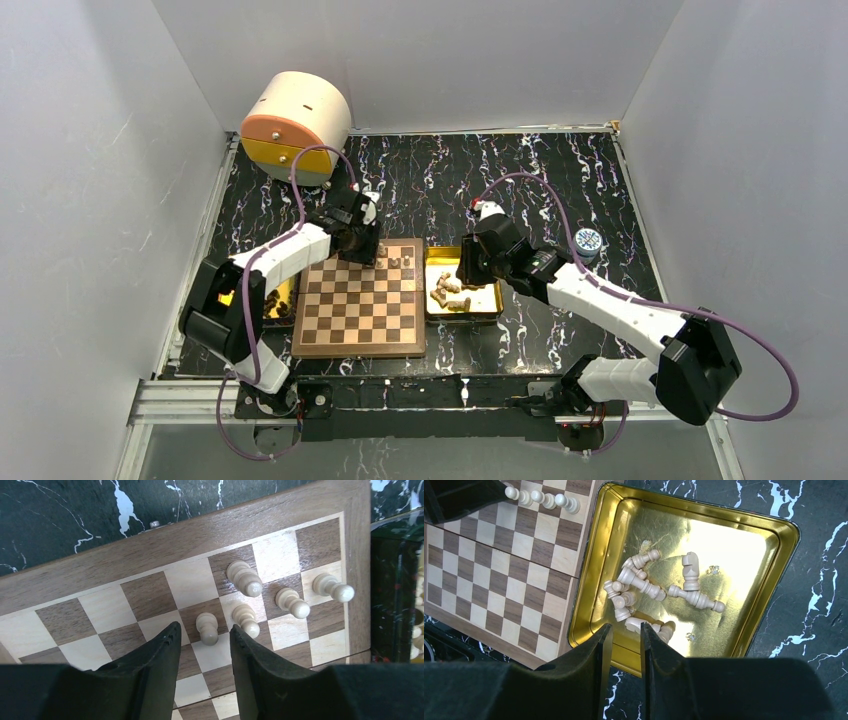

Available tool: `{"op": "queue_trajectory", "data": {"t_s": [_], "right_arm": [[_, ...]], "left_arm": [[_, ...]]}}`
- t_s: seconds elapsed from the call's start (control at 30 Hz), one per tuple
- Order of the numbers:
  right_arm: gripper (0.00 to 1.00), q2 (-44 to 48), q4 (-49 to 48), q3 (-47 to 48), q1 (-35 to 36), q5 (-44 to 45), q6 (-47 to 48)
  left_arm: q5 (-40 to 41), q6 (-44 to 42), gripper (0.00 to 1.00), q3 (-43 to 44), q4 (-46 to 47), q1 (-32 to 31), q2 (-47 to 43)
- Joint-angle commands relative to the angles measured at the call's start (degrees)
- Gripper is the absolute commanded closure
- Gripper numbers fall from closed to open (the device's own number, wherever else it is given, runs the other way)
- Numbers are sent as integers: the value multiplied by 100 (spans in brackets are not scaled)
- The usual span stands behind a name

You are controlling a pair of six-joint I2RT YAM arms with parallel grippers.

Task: Set up the chess pieces on the board
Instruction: Place the chess piece on the chessboard, then pick up the chess piece from the storage box.

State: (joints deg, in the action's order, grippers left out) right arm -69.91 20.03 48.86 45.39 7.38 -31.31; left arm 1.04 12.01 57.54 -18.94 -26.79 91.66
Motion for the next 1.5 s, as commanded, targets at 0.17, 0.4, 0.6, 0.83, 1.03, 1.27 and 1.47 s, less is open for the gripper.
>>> {"op": "queue_trajectory", "data": {"t_s": [0.17,0.4,0.6,0.83,1.03,1.27,1.47], "right_arm": [[64,-451,-72,130,-15,290,270],[62,-685,252,306,-13,131,350],[61,-737,388,308,-12,-222,279],[63,-1115,-56,441,178,-410,128],[61,-1629,-212,710,292,-290,99],[60,-1928,-288,866,346,-272,133],[61,-2033,-175,939,370,-231,138]], "left_arm": [[332,-32,54,409,-155,24,-1175],[493,-414,49,-148,319,24,-2199],[759,-565,46,-802,842,17,-2910],[1390,-697,46,-926,940,16,-3385],[1698,-757,46,-1064,1027,16,-3707],[1786,-779,46,-1079,1031,20,-3786],[1842,-780,46,-1117,1049,16,-3864]]}}
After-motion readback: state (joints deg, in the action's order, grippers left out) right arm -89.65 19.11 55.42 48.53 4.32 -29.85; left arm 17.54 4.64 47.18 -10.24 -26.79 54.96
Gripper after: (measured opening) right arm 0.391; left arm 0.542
